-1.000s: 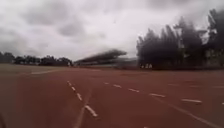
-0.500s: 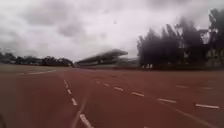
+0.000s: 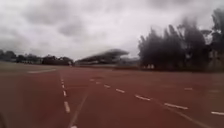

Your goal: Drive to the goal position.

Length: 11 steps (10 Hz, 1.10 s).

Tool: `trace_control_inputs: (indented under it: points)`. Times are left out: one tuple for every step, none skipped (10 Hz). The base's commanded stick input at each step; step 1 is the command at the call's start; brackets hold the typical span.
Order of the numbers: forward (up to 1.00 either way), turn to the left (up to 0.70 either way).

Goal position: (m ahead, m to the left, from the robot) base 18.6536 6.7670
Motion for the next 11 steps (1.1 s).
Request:
trace_control_inputs:
  points:
    - [0.70, 0.00]
    - [0.70, 0.00]
    - [0.70, 0.00]
    - [0.70, 0.00]
    - [0.70, 0.00]
    - [0.70, 0.00]
    - [0.70, 0.00]
    - [0.70, 0.00]
    - [0.70, 0.00]
    - [0.70, 0.00]
    - [0.70, 0.00]
